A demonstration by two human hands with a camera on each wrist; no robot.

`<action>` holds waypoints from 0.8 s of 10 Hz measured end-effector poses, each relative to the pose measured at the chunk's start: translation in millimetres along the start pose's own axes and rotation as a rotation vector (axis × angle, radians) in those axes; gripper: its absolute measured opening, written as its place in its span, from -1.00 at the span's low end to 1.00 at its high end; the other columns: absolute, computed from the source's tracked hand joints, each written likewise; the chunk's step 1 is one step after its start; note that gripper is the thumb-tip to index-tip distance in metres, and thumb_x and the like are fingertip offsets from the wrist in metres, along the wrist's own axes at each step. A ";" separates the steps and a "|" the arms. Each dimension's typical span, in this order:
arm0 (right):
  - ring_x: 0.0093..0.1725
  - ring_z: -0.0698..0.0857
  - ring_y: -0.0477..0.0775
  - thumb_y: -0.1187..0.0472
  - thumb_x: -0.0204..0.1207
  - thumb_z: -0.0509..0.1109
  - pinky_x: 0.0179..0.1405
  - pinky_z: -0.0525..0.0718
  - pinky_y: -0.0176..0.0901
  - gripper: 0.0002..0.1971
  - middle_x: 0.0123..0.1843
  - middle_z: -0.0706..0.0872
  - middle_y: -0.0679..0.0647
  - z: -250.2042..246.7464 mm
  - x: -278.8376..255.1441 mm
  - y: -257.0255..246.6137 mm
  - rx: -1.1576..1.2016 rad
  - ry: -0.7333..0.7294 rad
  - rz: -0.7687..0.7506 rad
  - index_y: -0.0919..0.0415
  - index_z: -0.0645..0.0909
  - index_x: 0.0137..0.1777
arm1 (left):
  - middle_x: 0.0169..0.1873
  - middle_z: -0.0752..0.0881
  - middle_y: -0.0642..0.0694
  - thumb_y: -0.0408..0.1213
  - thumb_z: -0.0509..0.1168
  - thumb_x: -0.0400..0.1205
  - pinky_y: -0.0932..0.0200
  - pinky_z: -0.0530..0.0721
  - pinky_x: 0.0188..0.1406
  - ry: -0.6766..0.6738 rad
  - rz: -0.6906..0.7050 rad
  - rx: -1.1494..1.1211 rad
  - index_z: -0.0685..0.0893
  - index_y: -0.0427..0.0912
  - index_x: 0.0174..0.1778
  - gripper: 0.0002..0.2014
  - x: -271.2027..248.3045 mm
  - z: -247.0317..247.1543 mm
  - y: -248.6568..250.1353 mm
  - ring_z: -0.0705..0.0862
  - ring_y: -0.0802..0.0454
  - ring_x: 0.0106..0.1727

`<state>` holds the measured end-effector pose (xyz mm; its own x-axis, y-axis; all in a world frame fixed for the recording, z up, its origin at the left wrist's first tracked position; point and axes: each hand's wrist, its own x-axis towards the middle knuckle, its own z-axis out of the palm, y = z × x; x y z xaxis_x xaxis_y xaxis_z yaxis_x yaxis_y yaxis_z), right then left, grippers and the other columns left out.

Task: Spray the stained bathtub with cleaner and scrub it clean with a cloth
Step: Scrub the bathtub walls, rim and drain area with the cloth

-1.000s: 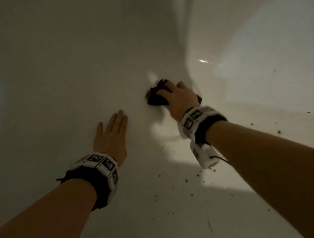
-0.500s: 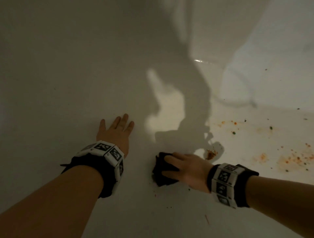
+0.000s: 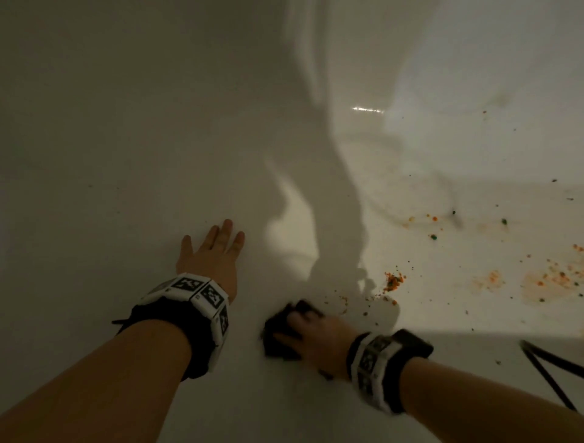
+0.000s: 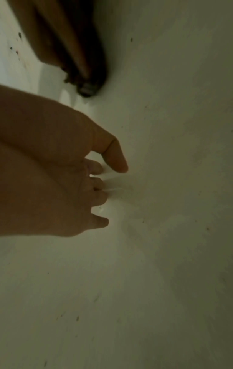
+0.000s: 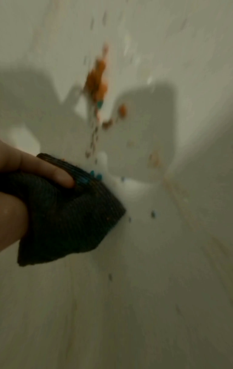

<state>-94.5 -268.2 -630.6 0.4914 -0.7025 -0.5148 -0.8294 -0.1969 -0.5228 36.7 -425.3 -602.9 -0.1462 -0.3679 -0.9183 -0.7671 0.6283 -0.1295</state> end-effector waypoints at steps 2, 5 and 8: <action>0.45 0.39 0.33 0.18 0.70 0.05 0.37 0.42 0.09 -0.45 0.59 0.15 0.20 -28.8 -20.3 60.2 0.094 0.062 0.446 -0.09 0.02 0.65 | 0.61 -0.42 -0.04 -0.25 0.03 0.68 -0.24 -0.18 0.61 -0.023 0.001 0.034 -0.36 0.01 0.63 -0.25 -4.4 -6.6 -0.6 -0.26 0.03 0.67; 0.18 0.64 0.14 -0.20 0.49 0.31 0.26 0.60 0.02 -0.60 0.24 0.67 0.00 -21.3 -37.0 -5.4 0.205 -0.118 -0.160 -0.13 0.54 0.29 | 0.62 -0.40 -0.06 -0.23 0.03 0.68 -0.21 -0.19 0.61 -0.017 0.057 0.018 -0.33 -0.01 0.64 -0.26 -20.5 16.9 30.5 -0.20 0.04 0.67; 0.23 0.53 0.40 0.15 0.52 0.37 0.11 0.56 0.10 -0.36 0.42 0.40 0.33 11.4 -26.5 -10.2 0.065 -0.280 0.079 0.20 0.26 0.57 | 0.59 -0.45 0.00 -0.32 0.01 0.66 -0.22 -0.21 0.60 -0.061 0.053 0.040 -0.40 0.05 0.61 -0.23 -17.2 19.9 26.5 -0.26 0.10 0.66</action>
<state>-96.0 -239.7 -619.4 0.4880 -0.4963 -0.7180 -0.8534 -0.0989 -0.5117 31.3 -388.8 -598.0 -0.1473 -0.2918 -0.9451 -0.7332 0.6735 -0.0937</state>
